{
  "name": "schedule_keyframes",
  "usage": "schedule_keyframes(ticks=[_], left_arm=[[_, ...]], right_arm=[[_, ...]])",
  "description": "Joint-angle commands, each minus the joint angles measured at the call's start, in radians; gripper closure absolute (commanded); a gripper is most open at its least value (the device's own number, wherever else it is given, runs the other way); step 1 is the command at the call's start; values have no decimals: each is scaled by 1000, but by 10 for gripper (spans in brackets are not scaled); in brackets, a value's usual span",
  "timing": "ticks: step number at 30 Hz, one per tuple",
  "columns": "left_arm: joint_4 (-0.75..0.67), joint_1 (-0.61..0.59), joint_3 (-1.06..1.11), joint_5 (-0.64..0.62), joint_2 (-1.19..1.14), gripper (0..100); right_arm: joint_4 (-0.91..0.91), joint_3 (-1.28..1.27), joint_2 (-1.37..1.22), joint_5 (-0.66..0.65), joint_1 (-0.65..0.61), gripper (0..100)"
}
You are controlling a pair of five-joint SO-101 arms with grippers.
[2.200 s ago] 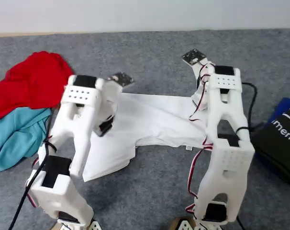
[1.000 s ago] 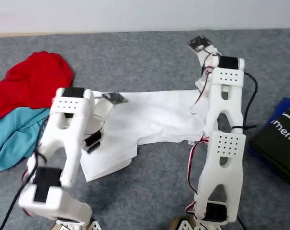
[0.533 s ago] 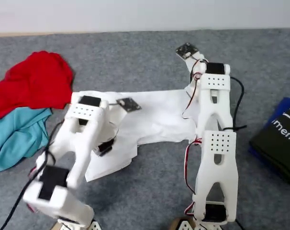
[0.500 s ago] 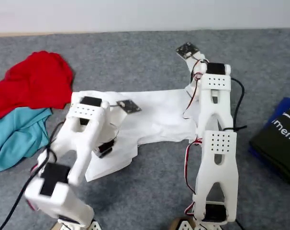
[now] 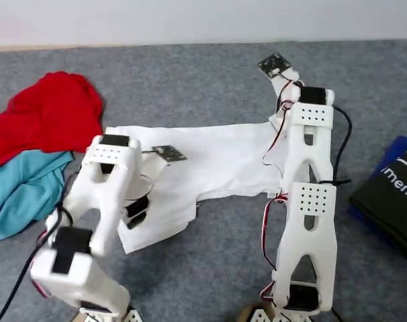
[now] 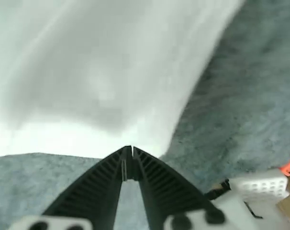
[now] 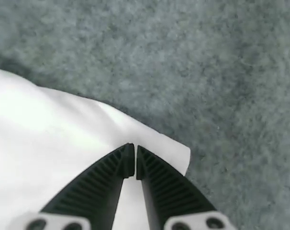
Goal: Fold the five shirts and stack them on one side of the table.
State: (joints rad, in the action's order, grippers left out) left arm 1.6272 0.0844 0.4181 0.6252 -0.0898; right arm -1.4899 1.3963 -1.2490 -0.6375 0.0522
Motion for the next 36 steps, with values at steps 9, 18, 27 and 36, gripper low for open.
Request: schedule_keyframes(ticks=[9, 18, 27, 36], left_arm=[[77, 80, -2, -26, 413, 993], [75, -236, -35, -152, 517, 993], [-52, -733, -36, -209, 514, 993], [-236, -959, 93, -203, 508, 992]], right_arm=[[-269, 292, 18, 5, -99, 979], [-311, 167, 196, 55, -139, 980], [-309, -439, 605, 52, -262, 980], [-305, -1028, 1007, 49, -559, 943]])
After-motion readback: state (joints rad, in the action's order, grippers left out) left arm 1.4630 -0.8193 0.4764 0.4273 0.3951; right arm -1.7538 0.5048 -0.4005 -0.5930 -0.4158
